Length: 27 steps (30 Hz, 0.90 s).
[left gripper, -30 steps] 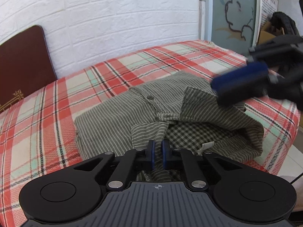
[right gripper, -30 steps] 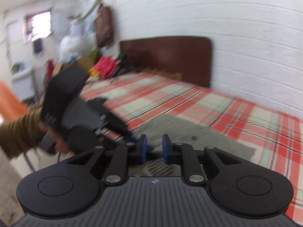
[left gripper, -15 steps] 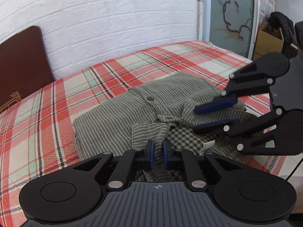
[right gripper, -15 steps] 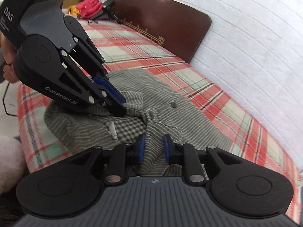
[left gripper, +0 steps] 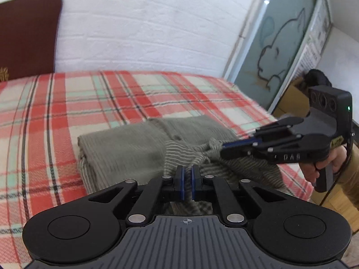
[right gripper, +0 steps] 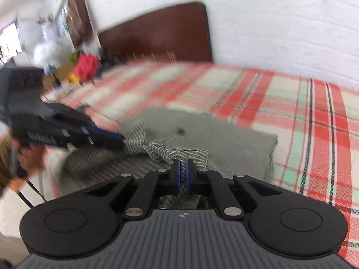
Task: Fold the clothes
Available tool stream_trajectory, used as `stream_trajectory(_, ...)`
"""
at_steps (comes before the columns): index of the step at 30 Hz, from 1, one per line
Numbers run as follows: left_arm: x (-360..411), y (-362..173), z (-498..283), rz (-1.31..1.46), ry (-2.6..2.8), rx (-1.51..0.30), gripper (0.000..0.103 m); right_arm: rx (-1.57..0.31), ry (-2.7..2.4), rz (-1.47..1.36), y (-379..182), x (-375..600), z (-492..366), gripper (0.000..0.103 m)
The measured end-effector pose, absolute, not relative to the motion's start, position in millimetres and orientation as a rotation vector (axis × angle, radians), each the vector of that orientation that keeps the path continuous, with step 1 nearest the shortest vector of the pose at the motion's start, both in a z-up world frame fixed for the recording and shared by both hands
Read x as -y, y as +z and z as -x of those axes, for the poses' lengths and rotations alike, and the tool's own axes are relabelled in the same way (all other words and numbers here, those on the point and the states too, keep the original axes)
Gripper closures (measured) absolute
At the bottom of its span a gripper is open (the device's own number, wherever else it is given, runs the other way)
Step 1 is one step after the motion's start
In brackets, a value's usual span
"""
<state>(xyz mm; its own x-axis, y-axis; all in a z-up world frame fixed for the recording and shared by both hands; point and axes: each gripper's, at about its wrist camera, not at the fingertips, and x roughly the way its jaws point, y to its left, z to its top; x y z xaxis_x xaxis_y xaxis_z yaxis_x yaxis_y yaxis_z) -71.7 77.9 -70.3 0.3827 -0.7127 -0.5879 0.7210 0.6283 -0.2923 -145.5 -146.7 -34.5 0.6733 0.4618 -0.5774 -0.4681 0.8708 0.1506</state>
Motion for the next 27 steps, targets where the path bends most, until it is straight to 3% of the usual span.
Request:
stream_trajectory(4,-74,-90,71,0.002,-0.918,-0.792,0.098,-0.588,0.554,0.141,-34,134,151,0.094)
stream_trajectory(9,-84,-84,70,0.036,-0.913,-0.776,0.084,-0.51,0.593,0.306,-33,119,157,0.089)
stream_trajectory(12,-83,-85,71,0.02,-0.911,-0.771,0.076,-0.406,0.713,0.546,-29,96,171,0.09)
stream_trajectory(17,-79,-83,81,-0.039,-0.91,-0.753,0.076,-0.364,0.848,0.897,-47,66,170,0.089)
stream_trajectory(20,-78,-81,85,-0.068,-0.912,-0.749,0.076,-0.341,0.898,1.051,-58,57,167,0.081)
stream_trajectory(22,-78,-81,88,-0.087,-0.91,-0.747,0.076,-0.319,0.927,1.124,-64,52,162,0.069)
stream_trajectory(26,-75,-79,96,-0.122,-0.891,-0.745,0.075,-0.361,0.963,1.156,-72,41,147,0.073)
stream_trajectory(27,-73,-77,100,-0.142,-0.871,-0.744,0.075,-0.399,0.964,1.123,-71,39,141,0.091)
